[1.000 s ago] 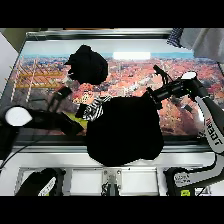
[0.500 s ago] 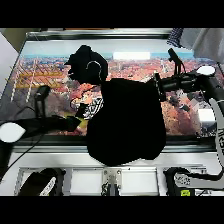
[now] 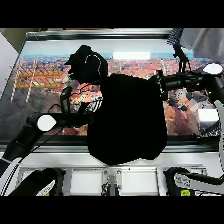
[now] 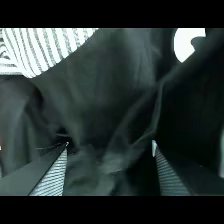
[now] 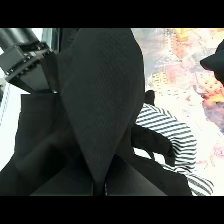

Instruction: Fold the clothes and pants, and hang the long-sleeved shirts on hangers.

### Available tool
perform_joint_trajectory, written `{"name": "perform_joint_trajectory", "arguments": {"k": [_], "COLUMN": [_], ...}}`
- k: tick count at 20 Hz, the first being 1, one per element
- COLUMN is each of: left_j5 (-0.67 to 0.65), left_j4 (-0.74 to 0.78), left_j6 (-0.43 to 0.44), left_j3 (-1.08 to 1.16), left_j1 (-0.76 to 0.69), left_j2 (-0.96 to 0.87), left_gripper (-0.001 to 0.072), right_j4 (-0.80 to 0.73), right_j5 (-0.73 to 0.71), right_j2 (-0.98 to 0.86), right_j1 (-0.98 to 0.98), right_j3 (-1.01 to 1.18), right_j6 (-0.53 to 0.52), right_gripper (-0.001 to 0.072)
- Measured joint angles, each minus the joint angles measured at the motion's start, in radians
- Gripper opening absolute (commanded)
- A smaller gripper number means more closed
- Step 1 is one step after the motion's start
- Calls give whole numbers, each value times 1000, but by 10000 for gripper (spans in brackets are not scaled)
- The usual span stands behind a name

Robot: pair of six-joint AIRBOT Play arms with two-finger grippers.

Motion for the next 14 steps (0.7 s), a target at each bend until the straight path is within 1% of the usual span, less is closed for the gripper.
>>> {"name": "perform_joint_trajectory", "arguments": {"k": [3,4,5,6,7,10,14], "left_j5": [0,-1,-2,-2,-2,-18,-82], "left_j4": [-34,-42,-48,-52,-52,-55,-51], "left_j6": [0,0,-1,-4,-3,-3,53], "left_j3": [0,-5,-12,-19,-27,-34,-13], "left_j1": [-38,-56,-71,-84,-93,-71,69], "left_j2": [-23,-25,-26,-26,-27,-27,-27], "left_gripper": [552,506,260,60,13,13,12], "right_j4": [0,0,0,0,0,-3,-20], "right_j5": [-2,-2,-2,-2,-2,-2,-1], "right_j2": [2,2,3,3,6,30,80], "right_j1": [0,0,0,0,-1,-2,-2], "right_j3": [0,0,0,0,0,0,0], "right_j6": [7,15,30,48,71,124,190], "right_gripper": [6,6,6,5,5,5,5]}}
